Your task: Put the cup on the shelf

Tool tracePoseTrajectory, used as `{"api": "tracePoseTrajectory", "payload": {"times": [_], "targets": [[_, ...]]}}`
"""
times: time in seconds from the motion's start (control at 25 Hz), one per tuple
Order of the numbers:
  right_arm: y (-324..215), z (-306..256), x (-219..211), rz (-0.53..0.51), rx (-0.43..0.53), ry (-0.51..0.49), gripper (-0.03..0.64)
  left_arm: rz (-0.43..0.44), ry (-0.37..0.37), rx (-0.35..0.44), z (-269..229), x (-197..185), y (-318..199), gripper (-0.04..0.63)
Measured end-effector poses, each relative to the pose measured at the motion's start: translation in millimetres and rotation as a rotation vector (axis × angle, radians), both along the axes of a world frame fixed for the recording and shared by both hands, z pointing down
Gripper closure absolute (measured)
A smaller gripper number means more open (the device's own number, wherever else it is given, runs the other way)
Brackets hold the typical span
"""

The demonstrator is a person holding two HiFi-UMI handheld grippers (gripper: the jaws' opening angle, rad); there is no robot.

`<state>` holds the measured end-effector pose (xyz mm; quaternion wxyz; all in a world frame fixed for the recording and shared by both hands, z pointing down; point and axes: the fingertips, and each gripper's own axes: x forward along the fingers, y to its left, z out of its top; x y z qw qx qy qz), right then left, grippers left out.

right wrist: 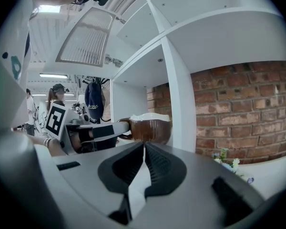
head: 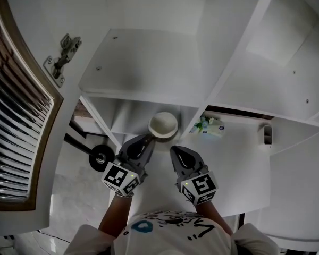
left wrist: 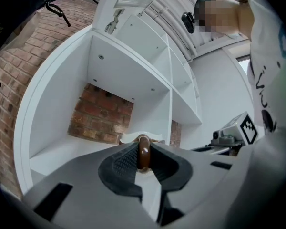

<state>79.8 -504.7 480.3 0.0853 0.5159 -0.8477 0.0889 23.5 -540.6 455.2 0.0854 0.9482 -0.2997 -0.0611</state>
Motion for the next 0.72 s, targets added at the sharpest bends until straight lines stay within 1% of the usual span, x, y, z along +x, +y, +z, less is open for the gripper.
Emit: {"api": "tracePoseTrajectory", "payload": {"times": [0.16, 0.32, 0.4, 0.56, 0.72], "targets": [[2, -1, 0, -0.006, -0.002, -0.007, 0.588, -0.007, -0.013, 0.005, 3, 4, -4, 0.537], [5, 1, -3, -0.022, -0.008, -0.020, 0.588, -0.034, -0.045, 0.023, 5, 10, -9, 0.537], [7, 2, -5, -0.028, -0.012, -0.023, 0.588, -0.047, -0.068, 0.033, 7, 13, -12, 0.537], [10, 4, -6, -0.037, -0.017, -0.025, 0.588, -0.083, -0.143, 0.067, 14, 19, -20, 0.535], [11, 3, -3, -0.032, -0.015, -0.025, 0.588, -0.122, -0.174, 0.090, 14, 22, -24, 0.535]]}}
